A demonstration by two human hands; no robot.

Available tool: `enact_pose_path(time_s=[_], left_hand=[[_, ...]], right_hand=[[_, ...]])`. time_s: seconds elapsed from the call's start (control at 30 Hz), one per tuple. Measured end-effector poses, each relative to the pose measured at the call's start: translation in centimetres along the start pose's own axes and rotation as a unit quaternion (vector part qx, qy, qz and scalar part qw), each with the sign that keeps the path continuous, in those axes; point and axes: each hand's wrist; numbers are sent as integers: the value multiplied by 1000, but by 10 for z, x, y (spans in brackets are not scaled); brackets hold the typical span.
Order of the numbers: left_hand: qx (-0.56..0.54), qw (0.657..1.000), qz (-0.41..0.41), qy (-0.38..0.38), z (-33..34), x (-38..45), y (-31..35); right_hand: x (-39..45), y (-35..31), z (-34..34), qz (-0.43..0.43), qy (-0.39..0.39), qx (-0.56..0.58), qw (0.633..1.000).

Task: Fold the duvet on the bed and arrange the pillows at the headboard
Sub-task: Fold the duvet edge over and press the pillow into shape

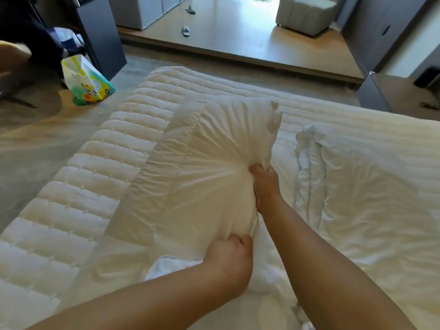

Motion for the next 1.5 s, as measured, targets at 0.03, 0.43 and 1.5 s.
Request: enact_pose_path(time_s=[0.03, 0.43, 1.5], left_hand=[[7, 1000, 12, -26, 7, 8, 11], [-223, 972, 27, -63, 32, 34, 12], [-7, 974, -87, 208, 59, 134, -124]], right_hand=[[5, 10, -15, 20, 16, -17, 1000], [49, 16, -41, 26, -30, -29, 999], [153, -13, -3, 113, -65, -59, 990]])
Point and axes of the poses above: each hand's wrist, its own x-axis towards the middle knuckle, its own z-axis out of the palm, y = z × x, and after that the axes turned 5 degrees about z, right-handed
